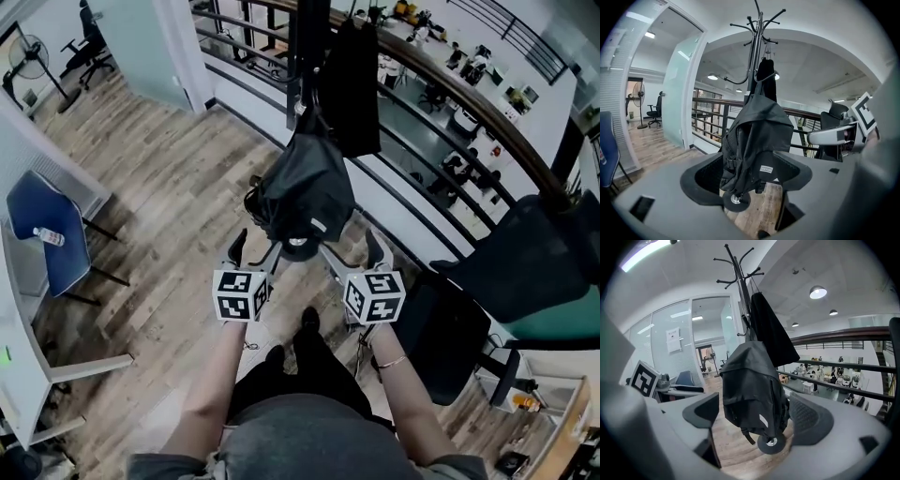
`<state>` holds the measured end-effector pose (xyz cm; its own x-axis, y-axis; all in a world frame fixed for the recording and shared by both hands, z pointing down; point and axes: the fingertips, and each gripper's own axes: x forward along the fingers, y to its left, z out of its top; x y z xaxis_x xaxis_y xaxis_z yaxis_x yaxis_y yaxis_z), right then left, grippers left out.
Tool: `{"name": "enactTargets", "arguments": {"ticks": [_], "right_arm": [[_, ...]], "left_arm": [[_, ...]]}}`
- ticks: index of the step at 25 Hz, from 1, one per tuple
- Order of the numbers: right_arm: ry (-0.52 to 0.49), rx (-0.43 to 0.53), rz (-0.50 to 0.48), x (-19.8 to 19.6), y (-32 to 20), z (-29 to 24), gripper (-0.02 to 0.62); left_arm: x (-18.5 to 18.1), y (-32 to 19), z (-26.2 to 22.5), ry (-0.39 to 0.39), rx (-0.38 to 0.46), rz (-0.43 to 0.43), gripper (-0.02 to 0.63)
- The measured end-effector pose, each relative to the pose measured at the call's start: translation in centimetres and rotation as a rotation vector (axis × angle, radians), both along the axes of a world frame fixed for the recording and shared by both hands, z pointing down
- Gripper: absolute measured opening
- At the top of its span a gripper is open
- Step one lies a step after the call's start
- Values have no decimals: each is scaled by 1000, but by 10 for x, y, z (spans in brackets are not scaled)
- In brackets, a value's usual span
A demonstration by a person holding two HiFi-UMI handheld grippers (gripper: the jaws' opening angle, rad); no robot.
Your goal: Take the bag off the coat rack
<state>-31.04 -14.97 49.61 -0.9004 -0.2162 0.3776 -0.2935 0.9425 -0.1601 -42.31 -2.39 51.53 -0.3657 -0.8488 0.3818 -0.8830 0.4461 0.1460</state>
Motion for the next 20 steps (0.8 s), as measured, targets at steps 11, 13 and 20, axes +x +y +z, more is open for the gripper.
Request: {"name": "enactTargets", "arguments": {"ticks": [11, 13, 20], "right_arm": [[71, 4, -95, -37, -47, 38, 460], [79, -3, -107, -43, -52, 44, 460], [80, -5, -170, -66, -63, 52, 462]], "left_arm": [[-21, -43, 34, 34, -77, -25, 314], [-28, -49, 35, 27, -83, -30, 314], [-52, -70, 41, 3, -102, -34, 314]]}}
